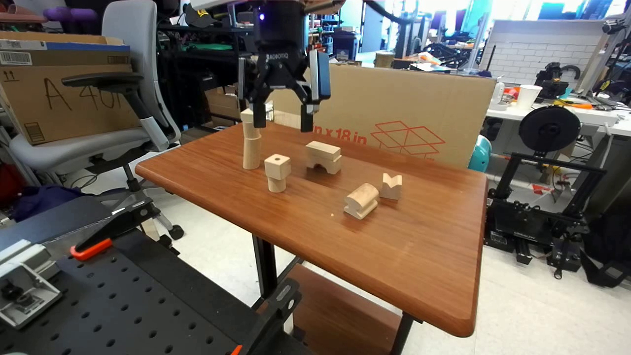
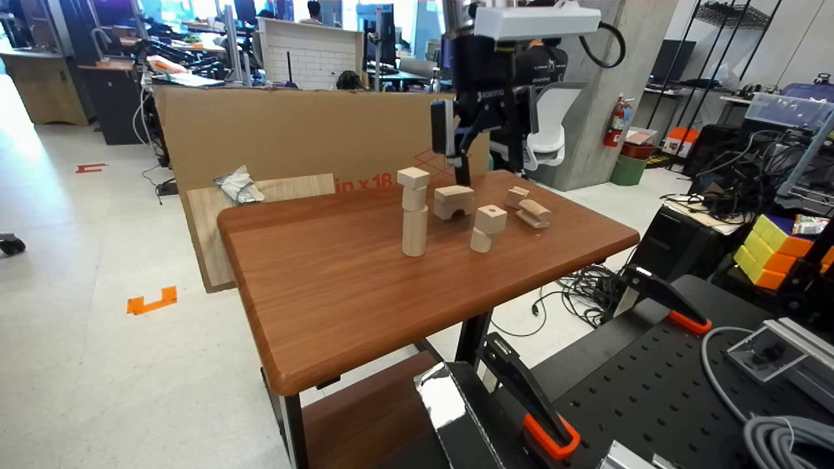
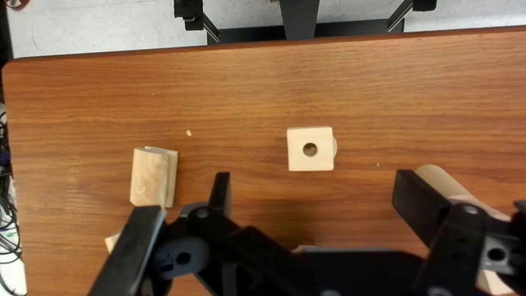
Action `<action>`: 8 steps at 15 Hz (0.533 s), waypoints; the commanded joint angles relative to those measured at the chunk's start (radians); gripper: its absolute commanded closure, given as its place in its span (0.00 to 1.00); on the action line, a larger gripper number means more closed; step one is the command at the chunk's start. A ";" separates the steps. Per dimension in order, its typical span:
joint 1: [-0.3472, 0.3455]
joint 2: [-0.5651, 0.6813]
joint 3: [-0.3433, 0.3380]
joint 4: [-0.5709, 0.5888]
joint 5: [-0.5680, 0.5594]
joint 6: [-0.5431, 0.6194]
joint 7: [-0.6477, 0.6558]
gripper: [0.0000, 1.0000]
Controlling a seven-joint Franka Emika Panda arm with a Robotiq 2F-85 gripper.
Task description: Put the square block on top of the cylindrical block.
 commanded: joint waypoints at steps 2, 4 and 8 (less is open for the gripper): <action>-0.019 -0.076 0.005 -0.035 0.013 -0.004 -0.008 0.00; -0.034 -0.145 0.007 -0.071 0.024 -0.008 -0.021 0.00; -0.037 -0.173 0.009 -0.099 0.032 -0.008 -0.024 0.00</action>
